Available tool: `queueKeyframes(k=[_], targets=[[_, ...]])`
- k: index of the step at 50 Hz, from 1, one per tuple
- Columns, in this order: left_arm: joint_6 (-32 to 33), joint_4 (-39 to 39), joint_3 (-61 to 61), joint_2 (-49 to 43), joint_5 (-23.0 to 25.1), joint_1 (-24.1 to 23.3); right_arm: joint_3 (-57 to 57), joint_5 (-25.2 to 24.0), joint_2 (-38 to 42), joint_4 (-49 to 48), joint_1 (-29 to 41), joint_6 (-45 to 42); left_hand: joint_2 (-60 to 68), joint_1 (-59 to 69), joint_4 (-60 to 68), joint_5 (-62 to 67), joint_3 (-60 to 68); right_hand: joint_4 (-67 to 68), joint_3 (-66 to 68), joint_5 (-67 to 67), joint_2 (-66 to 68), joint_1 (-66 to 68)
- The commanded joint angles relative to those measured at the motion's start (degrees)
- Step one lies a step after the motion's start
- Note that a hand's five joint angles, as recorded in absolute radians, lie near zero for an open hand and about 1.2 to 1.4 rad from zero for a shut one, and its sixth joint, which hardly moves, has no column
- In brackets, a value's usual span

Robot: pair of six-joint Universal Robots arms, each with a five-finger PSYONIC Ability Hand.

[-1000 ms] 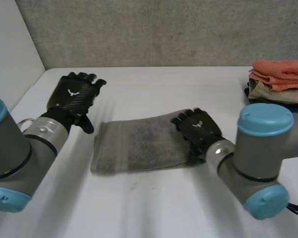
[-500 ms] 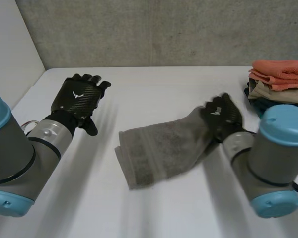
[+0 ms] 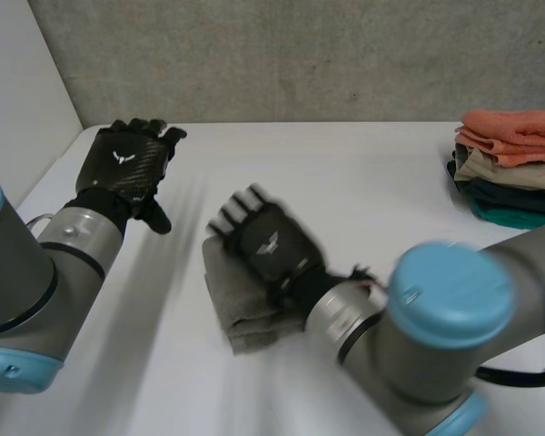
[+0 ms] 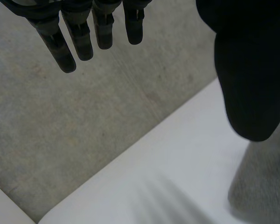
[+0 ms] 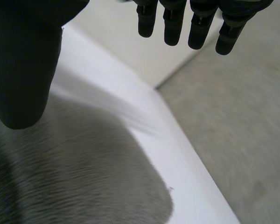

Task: Fold the laundry.

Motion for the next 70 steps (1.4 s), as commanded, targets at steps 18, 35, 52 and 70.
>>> queueKeyframes(k=[18, 35, 52, 70], targets=[[-8.8, -8.8, 11.2, -23.2, -20.8, -19.7, -27.2, -6.0, 17.8, 33.2, -13.0, 25.6, -1.6, -0.8, -1.6, -2.8, -2.2, -2.1, -1.8, -2.8, -2.0, -2.9], [-7.9, -11.3, 12.3, -16.6, -17.4, -17.3, -22.1, 2.9, 11.5, 30.1, -12.4, 10.3, -0.4, 0.4, -0.4, -1.6, -1.0, 3.5, 3.8, 2.8, 3.7, 2.7], [-6.8, -18.6, 26.0, -10.5, 27.1, -7.2, 13.5, 3.7, -0.9, -5.9, -4.3, 5.5, 1.3, 2.1, 1.3, 0.1, 0.7, 2.5, 2.8, 1.8, 2.7, 1.7], [-6.9, -21.8, 30.2, -13.8, 31.2, -6.3, 9.9, 2.8, 9.9, -16.0, -4.1, 2.0, 1.3, 2.1, 1.3, 0.1, 0.7, 8.9, 9.2, 8.2, 9.0, 8.1]])
